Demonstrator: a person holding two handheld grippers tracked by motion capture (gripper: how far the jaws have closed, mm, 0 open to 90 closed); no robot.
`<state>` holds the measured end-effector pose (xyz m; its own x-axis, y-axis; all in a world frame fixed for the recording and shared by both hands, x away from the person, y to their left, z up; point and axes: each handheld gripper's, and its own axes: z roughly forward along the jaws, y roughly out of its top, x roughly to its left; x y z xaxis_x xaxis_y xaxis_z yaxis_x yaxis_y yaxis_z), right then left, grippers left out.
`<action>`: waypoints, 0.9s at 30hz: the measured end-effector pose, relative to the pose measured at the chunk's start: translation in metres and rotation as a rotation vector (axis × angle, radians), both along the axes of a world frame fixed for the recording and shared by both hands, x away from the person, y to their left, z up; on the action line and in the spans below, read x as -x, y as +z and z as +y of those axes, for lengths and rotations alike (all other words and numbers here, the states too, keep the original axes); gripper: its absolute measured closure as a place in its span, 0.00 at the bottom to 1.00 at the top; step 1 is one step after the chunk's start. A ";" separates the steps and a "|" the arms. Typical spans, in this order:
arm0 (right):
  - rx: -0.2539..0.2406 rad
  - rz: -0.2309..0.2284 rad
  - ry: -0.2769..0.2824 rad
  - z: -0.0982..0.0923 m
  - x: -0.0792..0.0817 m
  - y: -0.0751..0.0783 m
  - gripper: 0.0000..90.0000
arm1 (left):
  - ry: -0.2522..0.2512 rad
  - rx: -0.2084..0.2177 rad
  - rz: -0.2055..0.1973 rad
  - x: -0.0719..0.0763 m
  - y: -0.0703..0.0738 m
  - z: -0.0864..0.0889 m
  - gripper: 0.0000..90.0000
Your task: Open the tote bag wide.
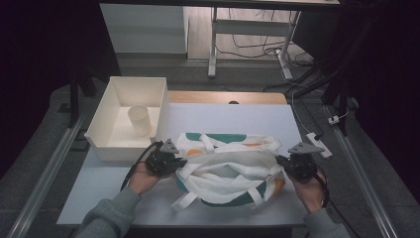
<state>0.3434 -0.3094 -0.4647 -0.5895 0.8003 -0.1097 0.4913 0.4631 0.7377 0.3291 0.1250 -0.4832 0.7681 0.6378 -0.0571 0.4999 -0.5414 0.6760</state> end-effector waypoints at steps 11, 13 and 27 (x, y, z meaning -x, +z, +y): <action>0.056 0.011 -0.014 0.001 -0.022 -0.010 0.98 | 0.022 0.031 0.020 -0.021 -0.010 -0.003 0.94; 0.072 -0.032 -0.027 0.001 -0.024 -0.002 0.99 | 0.024 0.039 0.016 -0.024 -0.010 -0.005 0.94; 0.001 -0.003 -0.028 -0.004 -0.026 -0.001 0.81 | 0.013 0.086 -0.036 -0.023 -0.002 -0.012 0.83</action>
<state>0.3690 -0.3129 -0.4659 -0.5670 0.8161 -0.1121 0.5019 0.4501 0.7386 0.3522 0.1129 -0.4854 0.7623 0.6417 -0.0842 0.4807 -0.4743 0.7375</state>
